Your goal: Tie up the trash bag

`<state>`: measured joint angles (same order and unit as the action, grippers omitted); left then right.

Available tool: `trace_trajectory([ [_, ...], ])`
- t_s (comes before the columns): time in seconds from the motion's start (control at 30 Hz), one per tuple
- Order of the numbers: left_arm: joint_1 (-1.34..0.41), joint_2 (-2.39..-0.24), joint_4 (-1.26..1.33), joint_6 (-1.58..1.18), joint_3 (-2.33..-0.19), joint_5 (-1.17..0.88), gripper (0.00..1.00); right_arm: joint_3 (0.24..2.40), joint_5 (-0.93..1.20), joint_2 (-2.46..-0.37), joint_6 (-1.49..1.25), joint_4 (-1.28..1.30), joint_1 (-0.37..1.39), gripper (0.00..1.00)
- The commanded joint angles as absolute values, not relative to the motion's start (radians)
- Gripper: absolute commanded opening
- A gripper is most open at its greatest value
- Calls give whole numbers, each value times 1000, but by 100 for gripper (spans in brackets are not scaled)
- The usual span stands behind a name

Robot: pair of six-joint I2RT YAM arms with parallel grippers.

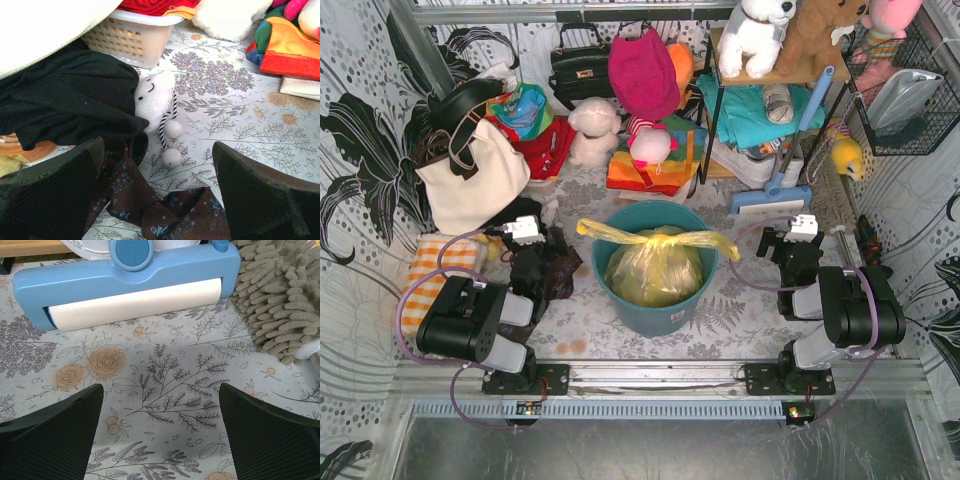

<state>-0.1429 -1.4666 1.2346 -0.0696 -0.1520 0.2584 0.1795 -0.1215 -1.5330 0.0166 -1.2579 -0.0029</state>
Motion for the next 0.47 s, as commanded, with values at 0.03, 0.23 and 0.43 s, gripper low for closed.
trace_trajectory([
  [0.03, -134, -1469, 1289, -58, -173, 272, 98, 192, -107, -1534, 22, -1301, -8, 97],
  [0.23, -132, -1469, 1282, -62, -176, 267, 98, 193, -107, -1534, 21, -1301, -8, 97],
  [0.43, -94, -1469, 1217, -83, -208, 208, 98, 192, -107, -1534, 22, -1300, -8, 97],
])
